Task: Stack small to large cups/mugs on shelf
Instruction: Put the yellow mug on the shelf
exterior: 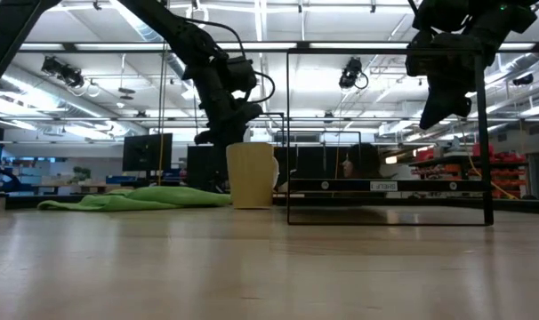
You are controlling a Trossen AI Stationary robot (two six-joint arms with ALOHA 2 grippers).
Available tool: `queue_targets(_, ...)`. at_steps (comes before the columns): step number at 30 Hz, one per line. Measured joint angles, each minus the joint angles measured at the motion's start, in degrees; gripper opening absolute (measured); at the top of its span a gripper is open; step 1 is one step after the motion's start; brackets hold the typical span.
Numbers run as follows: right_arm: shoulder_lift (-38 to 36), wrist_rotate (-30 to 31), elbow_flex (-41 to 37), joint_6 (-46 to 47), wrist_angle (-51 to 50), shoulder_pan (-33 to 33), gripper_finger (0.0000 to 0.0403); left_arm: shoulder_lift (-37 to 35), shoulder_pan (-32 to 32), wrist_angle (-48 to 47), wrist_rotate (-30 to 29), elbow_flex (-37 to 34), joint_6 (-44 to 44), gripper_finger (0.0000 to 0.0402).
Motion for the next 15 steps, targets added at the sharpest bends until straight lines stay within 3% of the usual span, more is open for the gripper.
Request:
queue_targets(12, 0.0, 0.0, 0.0, -1.1, 0.0, 0.0, 0.0032, -0.5, -0.2, -0.3, 0.2, 0.1, 3.9, 0.0027)
queue_targets(15, 0.0, 0.0, 0.0, -1.1, 0.0, 0.0, 0.0032, -0.5, -0.2, -4.6, 0.0, 2.9, 4.0, 0.0027)
